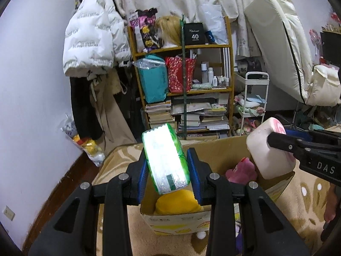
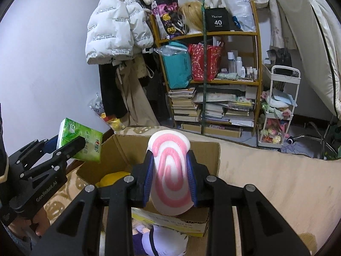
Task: Organize soft objects
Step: 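Lift the green tissue pack and swirl cushion and carry both over the box, then open both tools to drop the tissue pack and swirl cushion into the box, then lower the left tool to the white pompom while the right tool approaches the black Face tissue pack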
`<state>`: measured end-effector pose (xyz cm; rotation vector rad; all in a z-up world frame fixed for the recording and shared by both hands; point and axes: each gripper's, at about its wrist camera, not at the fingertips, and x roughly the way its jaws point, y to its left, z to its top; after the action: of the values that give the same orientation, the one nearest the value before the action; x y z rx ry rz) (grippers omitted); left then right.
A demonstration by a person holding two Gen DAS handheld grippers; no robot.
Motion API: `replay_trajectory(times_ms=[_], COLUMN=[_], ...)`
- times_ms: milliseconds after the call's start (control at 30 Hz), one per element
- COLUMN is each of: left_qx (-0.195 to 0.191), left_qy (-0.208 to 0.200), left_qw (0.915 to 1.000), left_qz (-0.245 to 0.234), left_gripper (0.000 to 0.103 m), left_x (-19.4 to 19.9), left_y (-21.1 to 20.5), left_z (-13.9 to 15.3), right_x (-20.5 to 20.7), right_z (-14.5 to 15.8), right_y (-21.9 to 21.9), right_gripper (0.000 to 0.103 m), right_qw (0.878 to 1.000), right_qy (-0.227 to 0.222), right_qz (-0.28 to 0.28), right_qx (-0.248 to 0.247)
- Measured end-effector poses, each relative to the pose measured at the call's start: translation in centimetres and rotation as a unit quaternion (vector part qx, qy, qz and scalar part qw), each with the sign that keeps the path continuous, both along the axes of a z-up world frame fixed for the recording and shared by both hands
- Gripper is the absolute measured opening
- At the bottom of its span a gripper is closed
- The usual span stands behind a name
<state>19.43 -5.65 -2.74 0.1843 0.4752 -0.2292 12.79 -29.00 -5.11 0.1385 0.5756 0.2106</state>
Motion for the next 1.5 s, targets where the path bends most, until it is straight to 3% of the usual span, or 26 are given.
replay_trajectory(times_ms=[267,567,733,867,933,1067,1233,1367,1500], left_qx=[-0.022,-0.027,-0.022,-0.017,-0.018,-0.018,-0.011,-0.005,-0.013], left_qy=[0.036,0.032,0.039,0.036,0.034,0.036,0.033,0.039,0.054], left_qw=[0.9991,0.9991,0.999,0.9992,0.9992,0.9991,0.9991,0.9988,0.9976], left_qz=[-0.001,-0.007,-0.007,0.004,0.006,0.011,0.026,0.03,0.042], left_gripper=[0.035,0.035,0.036,0.053,0.057,0.071,0.084,0.092,0.097], left_x=[0.8,0.5,0.5,0.2,0.1,0.0,-0.6,-1.3,-2.0], left_y=[0.7,0.4,0.4,0.7,0.9,1.4,1.9,2.3,3.1], left_z=[-1.0,-0.8,-0.8,-0.7,-0.5,0.0,0.2,0.5,0.9], right_x=[0.3,0.6,0.6,0.4,0.4,-0.2,-0.8,-1.8,-2.9], right_z=[-1.0,-1.5,-1.7,-2.0,-2.0,-2.0,-1.8,-1.2,-0.5], right_y=[0.1,-0.2,-0.4,-0.6,-0.6,-0.8,-0.9,-0.8,-0.7], right_gripper=[0.032,0.033,0.038,0.041,0.043,0.063,0.07,0.093,0.098], right_qw=[1.0,1.0,1.0,0.999,0.999,0.999,0.999,1.0,1.0], right_qy=[0.013,0.024,0.03,0.033,0.034,0.031,0.032,0.019,0.018], right_qz=[0.003,-0.003,-0.007,-0.008,-0.01,-0.017,-0.019,-0.022,-0.019], right_qx=[-0.006,-0.009,-0.004,0.002,0.001,0.003,0.0,-0.001,0.001])
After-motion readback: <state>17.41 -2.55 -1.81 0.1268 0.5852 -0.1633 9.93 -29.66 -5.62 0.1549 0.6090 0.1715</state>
